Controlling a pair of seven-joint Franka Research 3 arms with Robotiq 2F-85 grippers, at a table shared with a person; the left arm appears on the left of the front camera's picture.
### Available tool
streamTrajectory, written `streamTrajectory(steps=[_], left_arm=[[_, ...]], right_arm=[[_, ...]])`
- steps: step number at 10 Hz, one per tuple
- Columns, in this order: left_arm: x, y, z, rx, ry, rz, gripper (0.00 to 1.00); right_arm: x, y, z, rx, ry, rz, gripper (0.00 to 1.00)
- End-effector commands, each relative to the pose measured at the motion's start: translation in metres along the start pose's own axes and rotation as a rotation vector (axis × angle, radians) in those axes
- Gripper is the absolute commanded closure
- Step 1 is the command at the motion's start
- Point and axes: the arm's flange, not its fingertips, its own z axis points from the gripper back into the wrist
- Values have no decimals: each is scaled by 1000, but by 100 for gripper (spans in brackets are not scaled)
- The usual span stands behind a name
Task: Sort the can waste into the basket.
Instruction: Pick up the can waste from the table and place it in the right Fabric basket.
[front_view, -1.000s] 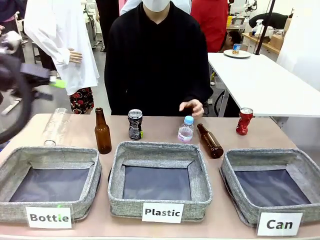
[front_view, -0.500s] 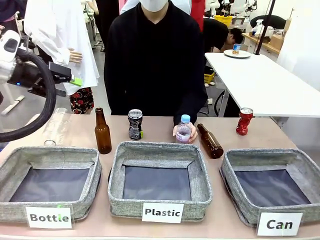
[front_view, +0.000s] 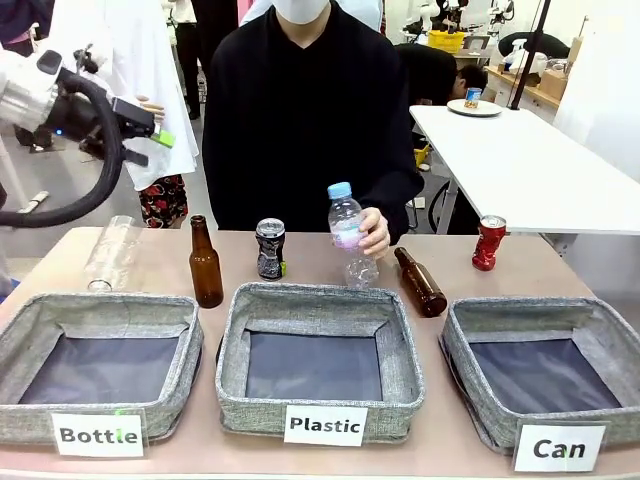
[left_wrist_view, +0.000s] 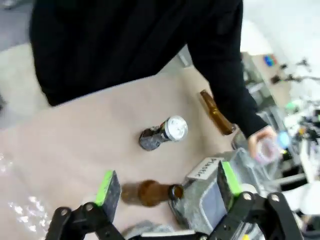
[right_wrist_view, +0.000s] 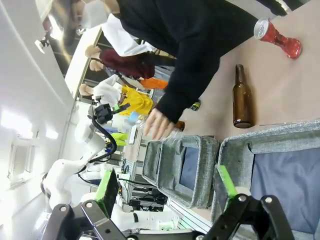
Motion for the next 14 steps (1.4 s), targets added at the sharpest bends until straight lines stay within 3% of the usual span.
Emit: streamTrajectory(steps=[1, 2, 4, 6, 8, 10, 12, 14], left_arm=[[26, 38, -17, -243, 220, -45, 0], [17, 47, 12, -309, 290, -55, 0], [-26, 54, 106, -458, 261, -181, 0], [-100, 74, 158, -557, 167, -243, 0], [-153, 88, 162, -597, 73, -283, 0], [-175, 95, 153, -597, 32, -261, 0], [-162, 95, 146, -582, 45, -230, 0], [-132, 84, 125, -568, 131, -242, 0]], right_arm=[[2, 0, -1, 24, -18, 27, 0], [2, 0, -1, 24, -18, 27, 0], [2, 0, -1, 24, -18, 27, 0], [2, 0, -1, 24, -18, 27, 0], [2, 0, -1, 24, -18, 27, 0], [2, 0, -1, 24, -18, 27, 0], [2, 0, -1, 24, -18, 27, 0], [2, 0, -1, 24, -18, 27, 0]])
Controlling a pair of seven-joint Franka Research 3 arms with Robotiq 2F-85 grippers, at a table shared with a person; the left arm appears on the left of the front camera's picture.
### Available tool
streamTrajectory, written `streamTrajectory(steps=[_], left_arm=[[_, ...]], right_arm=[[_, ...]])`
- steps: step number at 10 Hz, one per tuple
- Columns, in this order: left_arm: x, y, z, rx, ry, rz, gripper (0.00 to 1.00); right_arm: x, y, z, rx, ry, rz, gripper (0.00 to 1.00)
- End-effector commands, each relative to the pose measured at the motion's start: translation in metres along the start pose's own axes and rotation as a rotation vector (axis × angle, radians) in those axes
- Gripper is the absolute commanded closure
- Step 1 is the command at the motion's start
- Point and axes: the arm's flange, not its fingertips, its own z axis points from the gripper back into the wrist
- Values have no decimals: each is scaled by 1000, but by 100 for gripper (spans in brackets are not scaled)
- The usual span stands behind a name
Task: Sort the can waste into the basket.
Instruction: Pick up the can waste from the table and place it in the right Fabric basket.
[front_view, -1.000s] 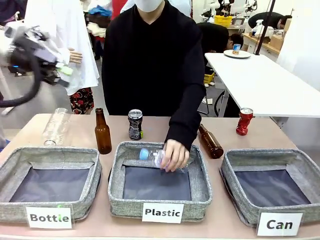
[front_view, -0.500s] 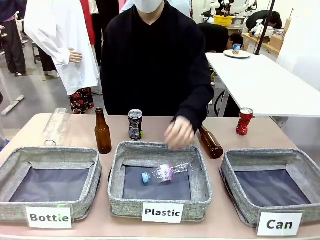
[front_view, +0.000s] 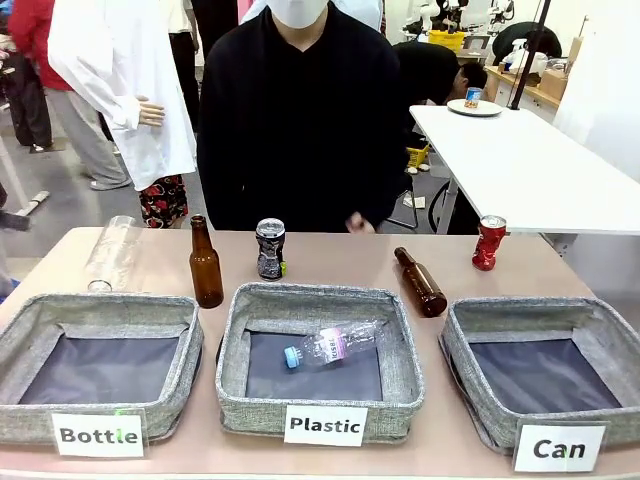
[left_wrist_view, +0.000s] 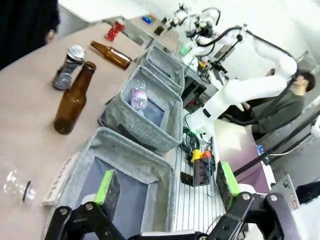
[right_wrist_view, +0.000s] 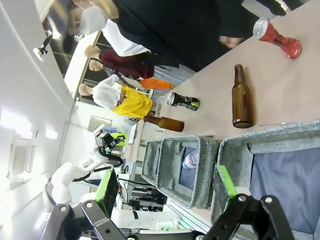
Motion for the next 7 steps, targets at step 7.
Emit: streamTrajectory(steps=[7], left_arm=[[147, 96, -144, 124, 218, -168, 0]], right_arm=[[1, 0, -2, 27, -18, 27, 0]])
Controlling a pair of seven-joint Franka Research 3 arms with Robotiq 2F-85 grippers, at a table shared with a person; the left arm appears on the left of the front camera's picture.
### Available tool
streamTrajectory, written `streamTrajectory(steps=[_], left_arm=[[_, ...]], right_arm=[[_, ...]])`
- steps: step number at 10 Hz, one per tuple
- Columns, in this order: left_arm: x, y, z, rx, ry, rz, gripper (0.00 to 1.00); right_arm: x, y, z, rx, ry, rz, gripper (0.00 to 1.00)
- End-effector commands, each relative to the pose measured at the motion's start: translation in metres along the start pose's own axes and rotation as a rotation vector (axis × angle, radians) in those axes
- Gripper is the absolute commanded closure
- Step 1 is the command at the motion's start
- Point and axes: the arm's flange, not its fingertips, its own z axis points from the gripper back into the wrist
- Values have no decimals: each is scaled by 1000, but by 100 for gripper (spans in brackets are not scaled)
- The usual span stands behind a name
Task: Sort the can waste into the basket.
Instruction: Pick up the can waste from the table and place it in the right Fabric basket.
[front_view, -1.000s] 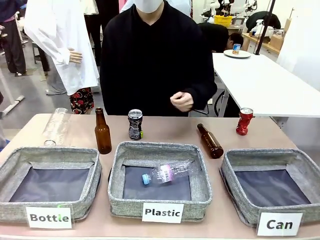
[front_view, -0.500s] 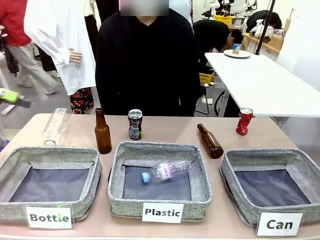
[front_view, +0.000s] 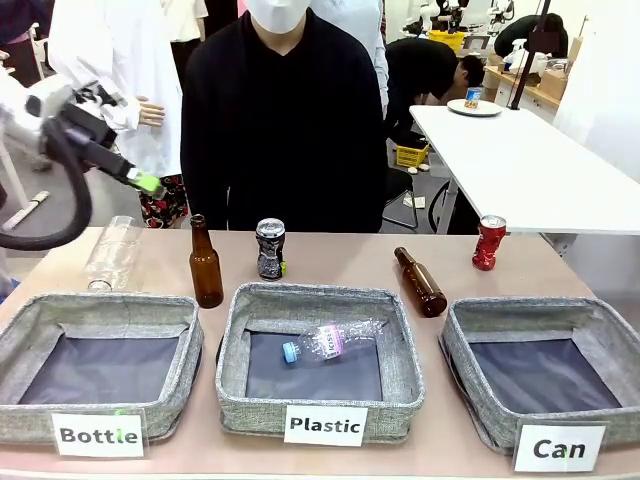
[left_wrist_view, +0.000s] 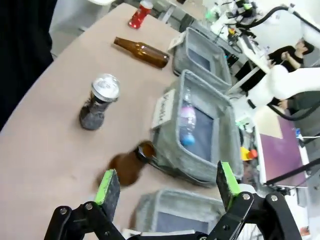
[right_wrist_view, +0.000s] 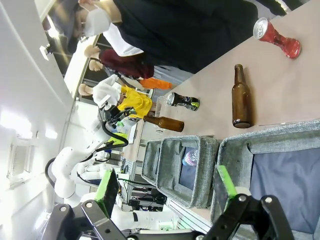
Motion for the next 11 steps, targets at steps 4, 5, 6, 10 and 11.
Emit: streamTrajectory(steps=[4, 5, 6, 10, 11], left_arm=[[10, 15, -14, 3, 10, -35, 0], [17, 36, -26, 22, 8, 50, 0], [33, 44, -26, -26, 62, -70, 0], [66, 106, -20, -63, -17, -339, 0], [65, 120, -24, -77, -28, -389, 0]], right_arm=[[1, 0, -2, 27, -18, 26, 0], [1, 0, -2, 27, -18, 26, 0], [1, 0, -2, 27, -18, 26, 0], [1, 0, -2, 27, -18, 26, 0], [1, 0, -2, 27, -18, 26, 0]])
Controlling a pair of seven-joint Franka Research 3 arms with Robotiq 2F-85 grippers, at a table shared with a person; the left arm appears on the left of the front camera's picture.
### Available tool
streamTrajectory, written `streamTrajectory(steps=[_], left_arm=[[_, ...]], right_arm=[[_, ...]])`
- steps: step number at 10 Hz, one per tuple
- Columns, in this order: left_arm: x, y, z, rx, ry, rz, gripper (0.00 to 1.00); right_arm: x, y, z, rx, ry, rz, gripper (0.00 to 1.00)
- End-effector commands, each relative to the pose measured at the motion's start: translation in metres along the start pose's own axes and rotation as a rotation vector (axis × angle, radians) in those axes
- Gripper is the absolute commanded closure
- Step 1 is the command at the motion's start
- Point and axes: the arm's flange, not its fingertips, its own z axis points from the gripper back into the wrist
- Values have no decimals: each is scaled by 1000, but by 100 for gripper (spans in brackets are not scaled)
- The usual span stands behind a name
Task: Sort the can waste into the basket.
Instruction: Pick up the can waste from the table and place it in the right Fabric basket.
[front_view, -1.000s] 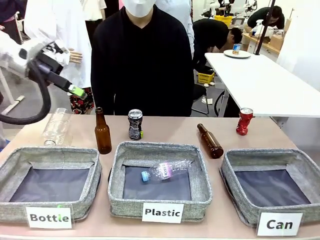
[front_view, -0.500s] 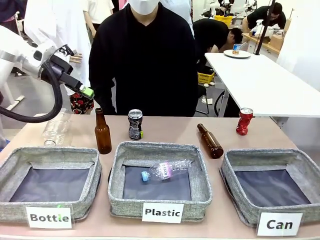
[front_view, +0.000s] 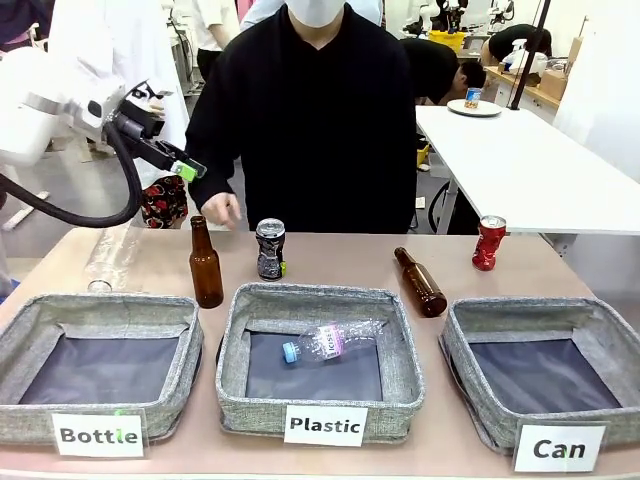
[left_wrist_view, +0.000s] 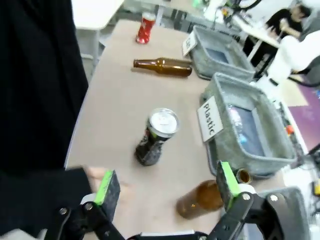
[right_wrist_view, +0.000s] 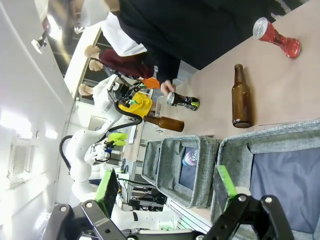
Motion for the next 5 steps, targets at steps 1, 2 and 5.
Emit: streamTrajectory(steps=[1, 2, 5], left_arm=[[-5, 28, -3, -50, -30, -85, 0], [-7, 18, 17, -114, -40, -70, 0], [-53, -142, 182, 61, -342, -255, 0]], right_arm=[[2, 0, -2, 26, -19, 27, 0], [2, 0, -2, 26, -19, 27, 0], [2, 0, -2, 26, -19, 27, 0]])
